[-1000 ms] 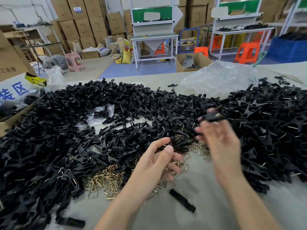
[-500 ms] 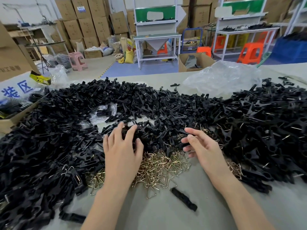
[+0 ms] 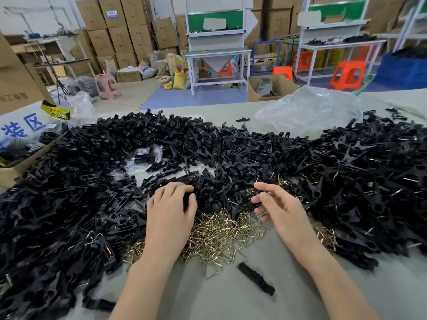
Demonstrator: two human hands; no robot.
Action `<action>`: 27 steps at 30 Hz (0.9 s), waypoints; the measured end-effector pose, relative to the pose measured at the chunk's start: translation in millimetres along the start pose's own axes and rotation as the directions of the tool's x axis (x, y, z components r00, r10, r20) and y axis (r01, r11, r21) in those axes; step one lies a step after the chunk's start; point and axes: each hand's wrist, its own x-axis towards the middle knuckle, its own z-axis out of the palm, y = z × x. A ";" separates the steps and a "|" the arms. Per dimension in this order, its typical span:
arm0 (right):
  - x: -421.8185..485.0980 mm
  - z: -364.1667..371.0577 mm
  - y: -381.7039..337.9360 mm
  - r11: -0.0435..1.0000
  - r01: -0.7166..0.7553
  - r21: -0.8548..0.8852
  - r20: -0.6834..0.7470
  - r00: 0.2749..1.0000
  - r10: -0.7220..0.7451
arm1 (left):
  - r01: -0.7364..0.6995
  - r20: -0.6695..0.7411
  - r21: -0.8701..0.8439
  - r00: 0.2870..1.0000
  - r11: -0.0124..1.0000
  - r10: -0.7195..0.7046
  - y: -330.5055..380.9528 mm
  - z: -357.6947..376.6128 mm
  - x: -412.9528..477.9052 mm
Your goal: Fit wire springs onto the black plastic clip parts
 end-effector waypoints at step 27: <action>-0.9 0.8 2.5 0.999 -0.004 -0.050 0.029 1.000 0.006 | -0.314 0.448 0.147 0.866 0.938 0.219 -12.0 -20.3 67.7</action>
